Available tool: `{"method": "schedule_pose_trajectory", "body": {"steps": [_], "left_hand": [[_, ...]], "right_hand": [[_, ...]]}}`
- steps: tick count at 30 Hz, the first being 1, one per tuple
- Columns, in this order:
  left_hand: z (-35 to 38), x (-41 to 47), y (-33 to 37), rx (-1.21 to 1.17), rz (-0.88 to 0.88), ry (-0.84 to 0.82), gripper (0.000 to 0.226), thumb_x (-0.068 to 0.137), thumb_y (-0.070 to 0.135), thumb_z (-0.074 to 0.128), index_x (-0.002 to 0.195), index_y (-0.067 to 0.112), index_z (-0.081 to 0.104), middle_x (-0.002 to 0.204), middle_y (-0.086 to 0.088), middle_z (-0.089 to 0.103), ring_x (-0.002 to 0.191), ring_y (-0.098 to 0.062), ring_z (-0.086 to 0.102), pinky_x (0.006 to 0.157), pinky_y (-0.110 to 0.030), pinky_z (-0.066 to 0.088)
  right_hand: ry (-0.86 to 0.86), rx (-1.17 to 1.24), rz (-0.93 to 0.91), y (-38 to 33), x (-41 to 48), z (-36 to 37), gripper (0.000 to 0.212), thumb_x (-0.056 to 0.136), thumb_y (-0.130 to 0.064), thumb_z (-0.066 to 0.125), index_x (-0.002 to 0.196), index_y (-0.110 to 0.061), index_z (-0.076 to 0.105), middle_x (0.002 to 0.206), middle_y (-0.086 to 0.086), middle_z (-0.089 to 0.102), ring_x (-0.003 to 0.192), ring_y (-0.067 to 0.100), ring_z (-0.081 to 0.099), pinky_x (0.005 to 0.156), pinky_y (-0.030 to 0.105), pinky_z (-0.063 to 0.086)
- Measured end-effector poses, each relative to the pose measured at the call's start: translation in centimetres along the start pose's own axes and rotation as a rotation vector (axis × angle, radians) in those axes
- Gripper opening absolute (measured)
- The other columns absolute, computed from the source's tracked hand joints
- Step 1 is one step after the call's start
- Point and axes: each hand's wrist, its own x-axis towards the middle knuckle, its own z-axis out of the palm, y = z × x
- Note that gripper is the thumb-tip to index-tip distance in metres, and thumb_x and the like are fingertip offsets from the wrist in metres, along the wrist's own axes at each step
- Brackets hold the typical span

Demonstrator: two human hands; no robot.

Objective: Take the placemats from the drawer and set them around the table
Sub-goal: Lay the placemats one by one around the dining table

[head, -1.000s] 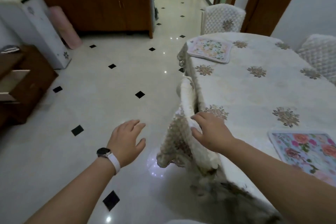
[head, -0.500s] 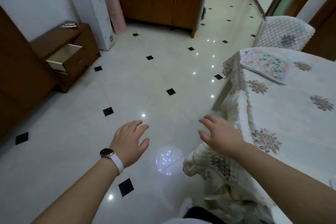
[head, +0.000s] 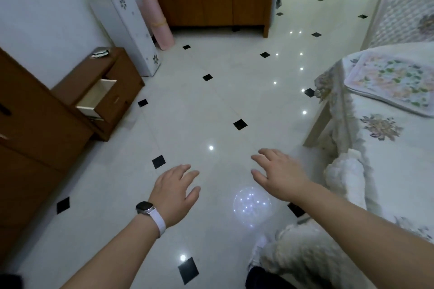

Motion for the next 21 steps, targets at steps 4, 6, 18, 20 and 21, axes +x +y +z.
{"method": "schedule_pose_trajectory", "body": {"steps": [4,6,18,20,21], "left_hand": [[-1.3,7.1,2.2,0.024,0.055,-0.001,0.056,0.088,0.052,0.035,0.127,0.021,0.061,0.136,-0.004,0.056,0.126,-0.026,0.050,0.103,-0.042,0.037],[-1.8,10.1,3.3,0.041,0.094,0.010,0.056,0.088,0.051,0.034,0.125,0.020,0.062,0.135,-0.005,0.057,0.124,-0.027,0.052,0.101,-0.043,0.039],[-2.0,22.6,5.9,0.142,0.380,0.025,0.046,0.088,0.044,0.043,0.118,0.019,0.067,0.127,-0.009,0.063,0.117,-0.030,0.058,0.099,-0.047,0.043],[-1.7,24.8,6.0,0.191,0.461,0.020,0.046,0.086,0.045,0.043,0.115,0.019,0.068,0.123,-0.010,0.065,0.115,-0.030,0.061,0.096,-0.049,0.045],[-1.5,26.0,6.0,0.200,0.489,0.017,0.046,0.085,0.045,0.043,0.115,0.020,0.069,0.123,-0.009,0.066,0.115,-0.030,0.061,0.096,-0.050,0.046]], "right_hand": [[0.001,0.022,0.010,4.1,4.1,-2.0,0.052,0.096,-0.051,0.038,0.142,-0.026,0.045,0.149,0.000,0.042,0.137,0.020,0.033,0.108,0.037,0.028],[0.011,0.019,0.025,5.8,5.6,-2.8,0.052,0.097,-0.052,0.039,0.142,-0.026,0.044,0.149,0.000,0.042,0.137,0.020,0.034,0.108,0.037,0.028],[0.043,0.015,0.150,11.4,10.3,-5.7,0.052,0.096,-0.050,0.043,0.142,-0.025,0.045,0.147,0.000,0.044,0.135,0.021,0.038,0.106,0.035,0.029],[0.022,0.006,0.180,12.2,11.5,-5.9,0.053,0.097,-0.050,0.041,0.144,-0.025,0.043,0.149,-0.001,0.042,0.136,0.020,0.036,0.108,0.034,0.029],[0.010,-0.001,0.195,12.6,12.1,-6.0,0.053,0.097,-0.051,0.041,0.144,-0.025,0.043,0.150,-0.001,0.041,0.136,0.020,0.035,0.108,0.034,0.028]]}}
